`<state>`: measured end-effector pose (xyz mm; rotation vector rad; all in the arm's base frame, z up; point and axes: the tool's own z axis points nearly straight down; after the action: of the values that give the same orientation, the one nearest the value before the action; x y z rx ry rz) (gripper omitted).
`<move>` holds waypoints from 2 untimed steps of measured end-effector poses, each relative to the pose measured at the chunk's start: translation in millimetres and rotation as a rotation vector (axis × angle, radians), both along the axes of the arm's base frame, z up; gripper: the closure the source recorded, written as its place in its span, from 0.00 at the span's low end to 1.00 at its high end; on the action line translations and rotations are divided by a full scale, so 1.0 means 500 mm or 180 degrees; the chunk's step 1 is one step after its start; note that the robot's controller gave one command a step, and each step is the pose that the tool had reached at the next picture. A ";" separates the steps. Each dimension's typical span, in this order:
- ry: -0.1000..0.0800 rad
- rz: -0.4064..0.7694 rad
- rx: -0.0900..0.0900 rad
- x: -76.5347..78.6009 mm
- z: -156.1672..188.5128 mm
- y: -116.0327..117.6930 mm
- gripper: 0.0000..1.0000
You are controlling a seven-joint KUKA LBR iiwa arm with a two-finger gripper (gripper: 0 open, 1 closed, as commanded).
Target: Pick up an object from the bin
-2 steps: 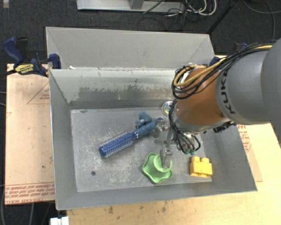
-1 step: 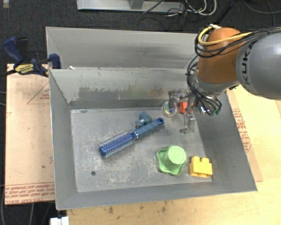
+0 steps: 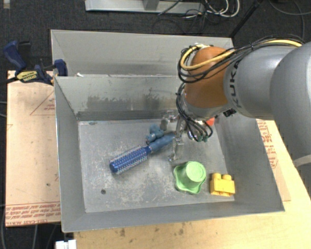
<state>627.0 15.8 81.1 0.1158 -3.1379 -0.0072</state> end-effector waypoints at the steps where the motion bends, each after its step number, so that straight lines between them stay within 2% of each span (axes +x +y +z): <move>1: -0.0009 0.0229 -0.0007 -0.027 -0.022 0.067 0.00; 2: -0.0018 0.0226 -0.0012 -0.025 -0.020 0.063 1.00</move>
Offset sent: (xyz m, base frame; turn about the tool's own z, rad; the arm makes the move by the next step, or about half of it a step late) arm -0.0138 0.0308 -0.0111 -0.0705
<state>614.5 47.4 71.0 0.2276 -3.1371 -0.0010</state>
